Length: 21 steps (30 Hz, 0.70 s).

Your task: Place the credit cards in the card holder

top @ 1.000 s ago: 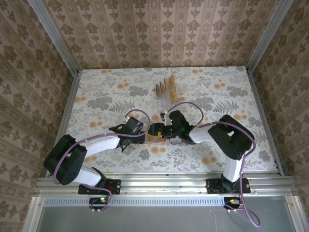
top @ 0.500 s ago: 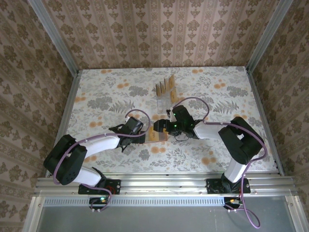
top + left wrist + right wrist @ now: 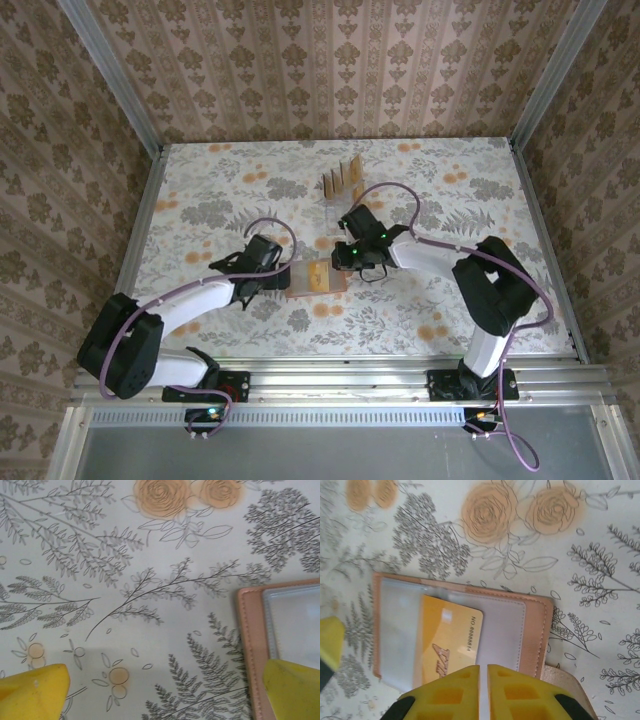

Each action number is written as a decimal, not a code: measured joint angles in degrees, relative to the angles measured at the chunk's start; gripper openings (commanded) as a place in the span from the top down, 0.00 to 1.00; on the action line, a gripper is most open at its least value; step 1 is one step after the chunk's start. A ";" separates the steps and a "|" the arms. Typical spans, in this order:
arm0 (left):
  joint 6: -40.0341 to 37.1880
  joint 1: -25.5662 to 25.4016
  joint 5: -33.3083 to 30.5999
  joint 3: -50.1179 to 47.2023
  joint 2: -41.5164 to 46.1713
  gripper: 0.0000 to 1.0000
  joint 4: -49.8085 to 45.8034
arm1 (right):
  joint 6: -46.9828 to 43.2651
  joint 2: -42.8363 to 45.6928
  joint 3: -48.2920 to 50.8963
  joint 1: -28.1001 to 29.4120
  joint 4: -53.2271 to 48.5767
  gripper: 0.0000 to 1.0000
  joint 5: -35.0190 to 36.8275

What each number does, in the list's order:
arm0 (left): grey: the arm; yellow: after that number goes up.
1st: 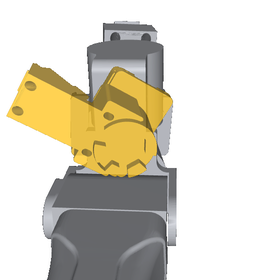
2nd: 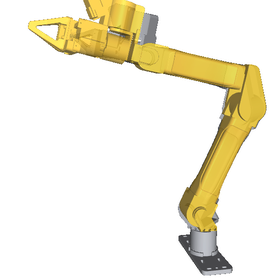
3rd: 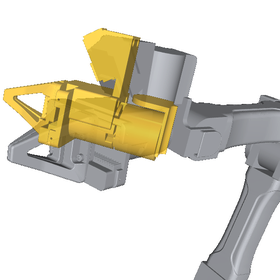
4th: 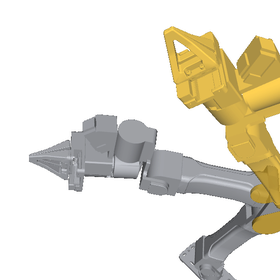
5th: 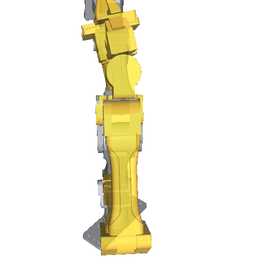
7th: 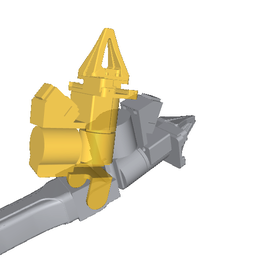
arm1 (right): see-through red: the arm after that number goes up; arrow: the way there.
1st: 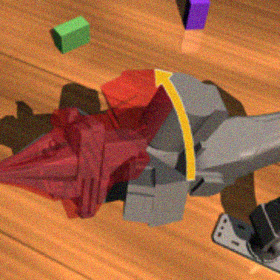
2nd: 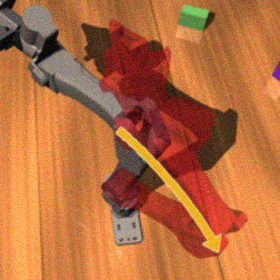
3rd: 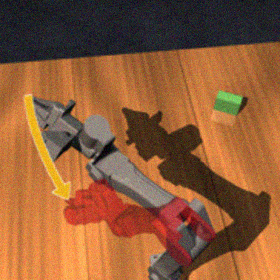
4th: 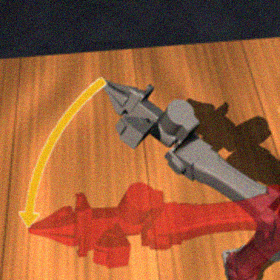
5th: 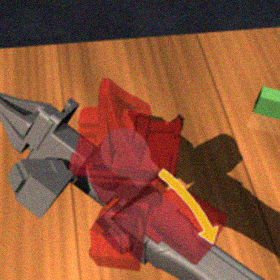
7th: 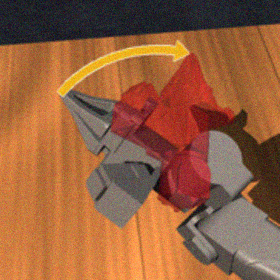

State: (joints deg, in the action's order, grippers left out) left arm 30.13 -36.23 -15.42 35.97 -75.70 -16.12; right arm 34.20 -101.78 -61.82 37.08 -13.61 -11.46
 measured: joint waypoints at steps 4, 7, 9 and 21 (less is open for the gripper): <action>0.02 0.57 -0.04 0.00 -0.28 0.00 -1.49 | -1.33 -2.97 -1.44 1.36 -3.10 0.88 1.27; 0.04 0.70 -0.13 0.00 -1.18 0.00 -2.19 | -1.79 -4.46 -2.23 2.27 -4.90 0.90 1.88; 0.07 0.70 -0.31 0.07 -2.12 0.00 -2.80 | -2.19 -5.20 -2.93 2.73 -5.49 0.90 2.12; 0.09 0.70 -0.09 0.28 -4.96 0.00 -4.07 | -2.78 -6.88 -5.25 4.00 -6.29 0.90 2.27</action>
State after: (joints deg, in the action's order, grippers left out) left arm 30.22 -35.53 -15.51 36.25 -80.66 -20.18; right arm 31.42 -108.66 -67.07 41.08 -19.90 -9.19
